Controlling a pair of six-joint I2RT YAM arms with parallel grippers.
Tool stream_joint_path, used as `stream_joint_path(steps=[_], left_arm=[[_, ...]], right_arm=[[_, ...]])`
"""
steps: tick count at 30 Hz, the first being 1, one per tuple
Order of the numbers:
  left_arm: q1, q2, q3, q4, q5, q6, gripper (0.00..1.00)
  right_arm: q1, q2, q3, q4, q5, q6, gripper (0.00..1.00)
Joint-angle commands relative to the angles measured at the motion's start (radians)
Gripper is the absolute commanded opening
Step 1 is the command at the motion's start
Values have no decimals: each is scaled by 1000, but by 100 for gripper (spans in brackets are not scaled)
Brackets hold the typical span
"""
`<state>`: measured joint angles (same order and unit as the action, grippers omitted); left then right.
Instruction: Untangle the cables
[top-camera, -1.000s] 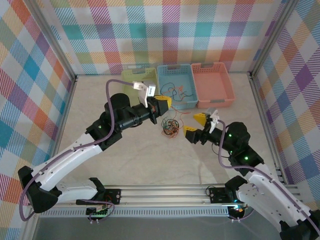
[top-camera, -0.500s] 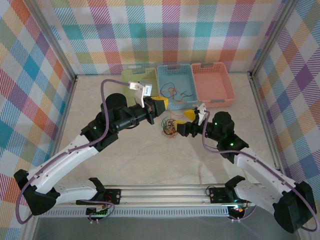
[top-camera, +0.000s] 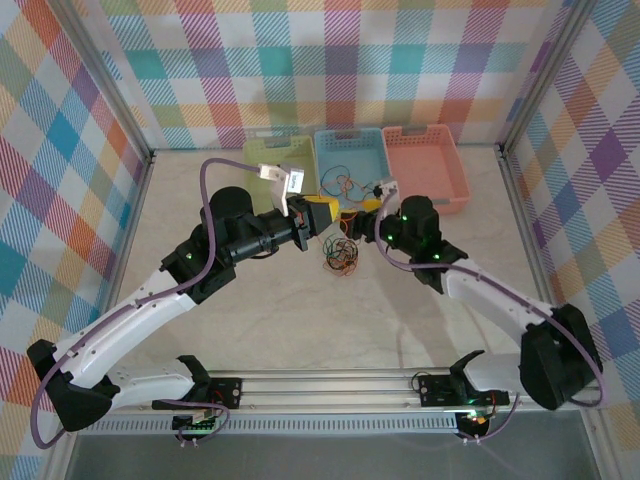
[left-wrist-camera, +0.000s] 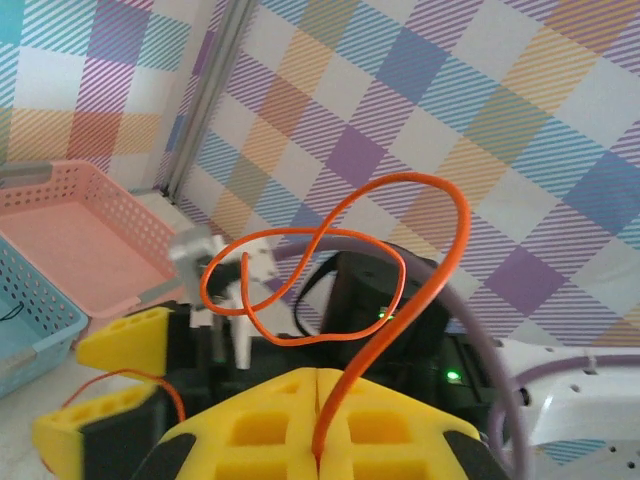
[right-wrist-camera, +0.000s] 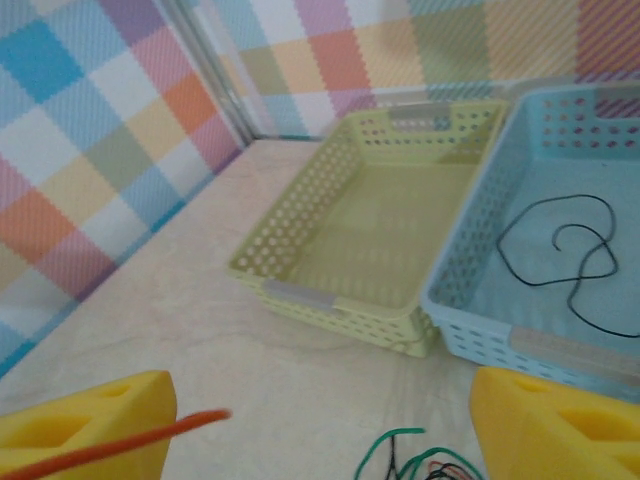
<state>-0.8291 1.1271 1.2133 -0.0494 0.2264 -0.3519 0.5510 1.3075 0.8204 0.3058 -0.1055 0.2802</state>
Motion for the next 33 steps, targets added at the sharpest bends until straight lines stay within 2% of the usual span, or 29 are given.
stream_joint_path(steps=[1, 5, 11, 18, 21, 25, 29, 33], left_arm=[[-5, -42, 19, 21, 2, -9, 0], [-6, -107, 74, -46, -61, 27, 0], [-5, -181, 148, -144, -173, 122, 0], [5, -196, 203, -204, -297, 211, 0], [18, -160, 256, -258, -330, 251, 0], [59, -89, 345, -288, -353, 287, 0], [129, 48, 493, -366, -321, 301, 0], [204, 162, 568, -363, -333, 316, 0]], right_arm=[[1, 57, 35, -71, 123, -10, 75], [-23, 84, -18, -71, 246, -36, 75], [-81, 98, -73, -71, 254, -15, 77], [-116, 130, -82, -74, 266, 3, 78], [-122, 128, -99, -38, 222, 0, 77], [-123, 128, -104, -36, 242, -7, 77], [-128, 126, -123, -15, 235, -3, 77], [-129, 111, -137, -3, 240, -6, 77]])
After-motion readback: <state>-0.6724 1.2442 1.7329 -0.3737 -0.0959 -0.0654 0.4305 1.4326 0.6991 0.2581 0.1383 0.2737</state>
